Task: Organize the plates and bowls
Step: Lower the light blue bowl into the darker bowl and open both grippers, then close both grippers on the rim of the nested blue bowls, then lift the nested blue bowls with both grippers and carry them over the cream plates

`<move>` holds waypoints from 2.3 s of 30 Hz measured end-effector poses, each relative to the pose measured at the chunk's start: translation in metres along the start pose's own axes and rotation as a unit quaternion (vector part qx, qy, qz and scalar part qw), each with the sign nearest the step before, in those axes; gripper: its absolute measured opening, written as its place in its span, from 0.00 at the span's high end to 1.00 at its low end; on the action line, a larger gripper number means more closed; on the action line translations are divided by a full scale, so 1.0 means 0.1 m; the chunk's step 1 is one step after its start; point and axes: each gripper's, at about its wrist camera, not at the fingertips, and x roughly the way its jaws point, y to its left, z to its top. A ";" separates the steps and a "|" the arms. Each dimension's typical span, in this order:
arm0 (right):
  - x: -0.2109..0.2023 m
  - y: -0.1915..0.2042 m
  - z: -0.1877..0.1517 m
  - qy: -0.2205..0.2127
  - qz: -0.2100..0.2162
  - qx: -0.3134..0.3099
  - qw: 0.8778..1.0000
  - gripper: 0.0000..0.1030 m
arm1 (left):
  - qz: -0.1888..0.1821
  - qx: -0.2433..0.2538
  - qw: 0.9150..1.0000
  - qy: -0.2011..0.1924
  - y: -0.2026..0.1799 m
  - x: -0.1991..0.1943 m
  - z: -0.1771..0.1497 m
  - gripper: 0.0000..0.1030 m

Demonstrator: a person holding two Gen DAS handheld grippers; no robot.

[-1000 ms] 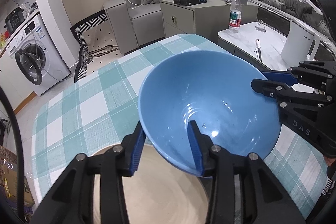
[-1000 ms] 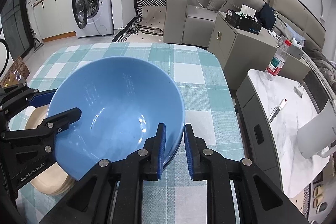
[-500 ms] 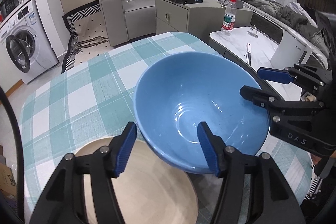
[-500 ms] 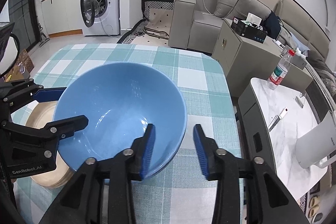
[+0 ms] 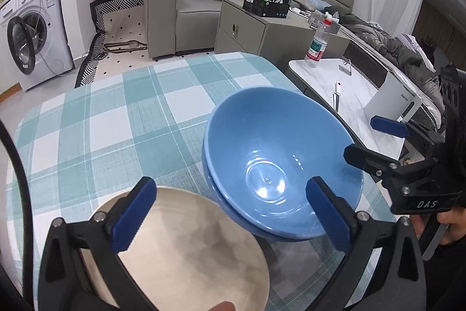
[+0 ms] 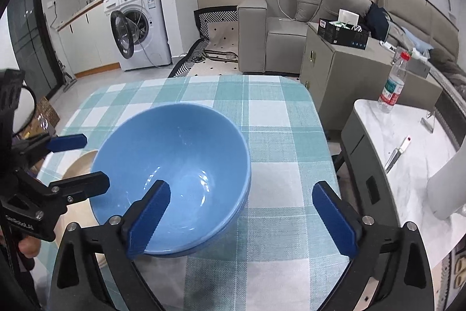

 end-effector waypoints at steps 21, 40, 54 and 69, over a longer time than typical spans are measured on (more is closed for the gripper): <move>0.31 -0.11 -0.18 0.024 0.061 0.049 0.997 0.03 | -0.019 -0.036 0.999 0.024 0.14 0.28 -0.02 0.02; 0.43 -0.11 -0.24 0.044 0.094 0.061 0.993 0.32 | -0.036 -0.025 0.998 0.034 0.05 0.37 -0.05 0.42; 0.40 -0.01 -0.26 0.045 0.091 0.052 0.994 0.57 | -0.022 0.005 0.999 0.035 -0.04 0.33 -0.06 0.59; 0.32 -0.03 -0.28 0.044 0.076 0.052 0.995 0.59 | -0.011 0.017 0.999 0.029 -0.11 0.31 -0.07 0.59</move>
